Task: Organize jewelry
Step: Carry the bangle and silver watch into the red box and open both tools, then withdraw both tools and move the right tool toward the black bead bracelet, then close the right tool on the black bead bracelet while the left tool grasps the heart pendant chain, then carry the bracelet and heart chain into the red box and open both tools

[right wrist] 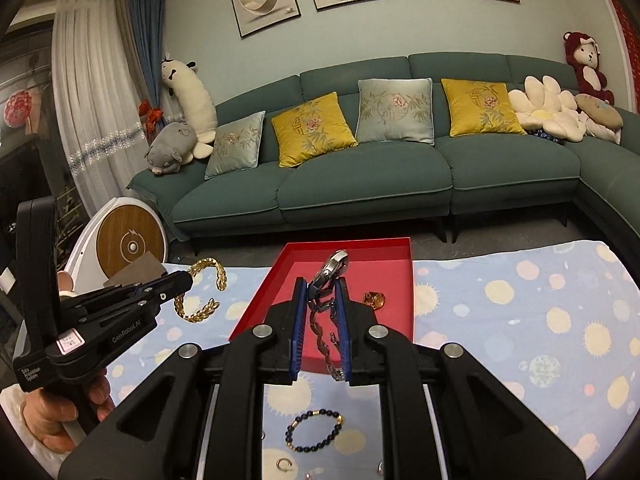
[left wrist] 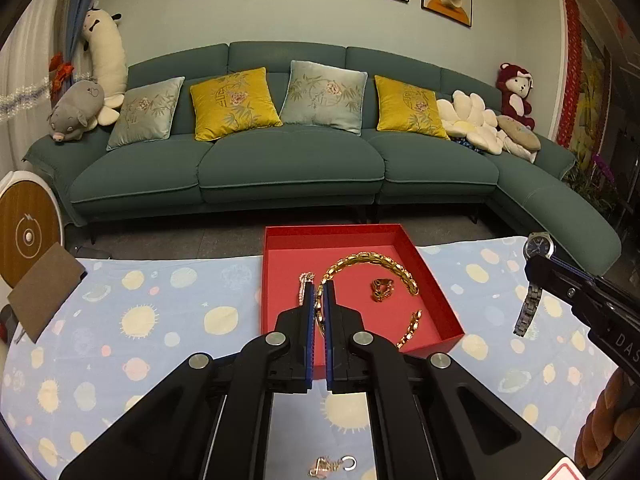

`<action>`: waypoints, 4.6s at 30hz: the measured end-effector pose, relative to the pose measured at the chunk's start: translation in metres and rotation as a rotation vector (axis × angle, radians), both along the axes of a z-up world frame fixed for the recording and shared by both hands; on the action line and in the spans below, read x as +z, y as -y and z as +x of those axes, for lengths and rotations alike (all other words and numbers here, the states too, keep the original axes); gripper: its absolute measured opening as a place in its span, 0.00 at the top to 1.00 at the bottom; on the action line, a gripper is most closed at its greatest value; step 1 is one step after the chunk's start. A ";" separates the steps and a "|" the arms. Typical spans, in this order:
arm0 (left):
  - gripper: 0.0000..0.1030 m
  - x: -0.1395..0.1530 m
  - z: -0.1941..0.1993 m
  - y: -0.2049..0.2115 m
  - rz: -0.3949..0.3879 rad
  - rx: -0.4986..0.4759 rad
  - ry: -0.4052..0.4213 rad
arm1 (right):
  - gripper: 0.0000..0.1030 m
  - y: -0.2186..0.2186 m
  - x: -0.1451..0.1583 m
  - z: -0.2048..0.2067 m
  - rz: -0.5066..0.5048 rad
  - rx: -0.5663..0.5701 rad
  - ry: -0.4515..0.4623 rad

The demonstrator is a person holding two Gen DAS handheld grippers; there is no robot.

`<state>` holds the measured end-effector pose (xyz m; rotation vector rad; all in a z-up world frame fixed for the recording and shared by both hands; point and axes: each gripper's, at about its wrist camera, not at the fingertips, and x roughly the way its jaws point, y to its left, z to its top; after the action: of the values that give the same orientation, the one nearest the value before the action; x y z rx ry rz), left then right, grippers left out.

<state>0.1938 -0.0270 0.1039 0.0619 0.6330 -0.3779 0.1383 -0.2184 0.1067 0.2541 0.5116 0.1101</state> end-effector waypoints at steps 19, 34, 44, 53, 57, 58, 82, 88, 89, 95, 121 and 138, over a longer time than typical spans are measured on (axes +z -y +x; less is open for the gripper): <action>0.91 -0.105 0.079 0.026 0.112 0.003 -0.185 | 0.86 0.002 -0.111 0.090 -0.050 -0.013 -0.292; 0.78 -0.008 0.011 -0.026 -0.020 0.051 -0.016 | 0.67 0.023 -0.020 -0.017 -0.057 -0.051 -0.035; 0.67 -0.054 -0.069 -0.054 0.023 0.089 -0.146 | 0.67 0.029 -0.047 -0.091 -0.055 -0.067 -0.114; 0.67 -0.107 -0.088 -0.050 0.062 0.090 -0.236 | 0.67 0.004 -0.085 -0.103 -0.056 -0.037 -0.207; 0.66 -0.124 -0.084 -0.044 0.075 0.074 -0.265 | 0.67 -0.006 -0.089 -0.100 -0.060 -0.018 -0.214; 0.66 -0.127 -0.082 -0.044 0.072 0.072 -0.283 | 0.67 -0.007 -0.091 -0.098 -0.061 -0.015 -0.219; 0.62 -0.131 -0.086 -0.067 0.017 0.081 -0.320 | 0.68 -0.055 -0.158 -0.007 -0.084 0.006 -0.419; 0.62 -0.136 -0.086 -0.062 0.019 0.064 -0.331 | 0.83 -0.066 -0.164 -0.008 -0.171 0.010 -0.420; 0.62 -0.137 -0.086 -0.060 0.020 0.060 -0.333 | 0.90 -0.065 -0.164 -0.008 -0.168 0.009 -0.420; 0.62 -0.145 -0.083 -0.045 0.031 0.030 -0.337 | 0.93 -0.061 -0.159 -0.016 -0.164 0.019 -0.408; 0.86 -0.152 -0.078 -0.027 0.059 -0.015 -0.278 | 0.93 -0.027 -0.109 -0.054 -0.047 0.012 -0.301; 0.86 -0.091 -0.100 -0.033 -0.016 -0.052 -0.197 | 0.93 -0.028 -0.076 -0.067 -0.018 0.036 -0.214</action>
<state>0.0939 0.0059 0.0125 0.0265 0.8236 -0.4428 0.0710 -0.1902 0.0308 0.2399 0.7296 0.1140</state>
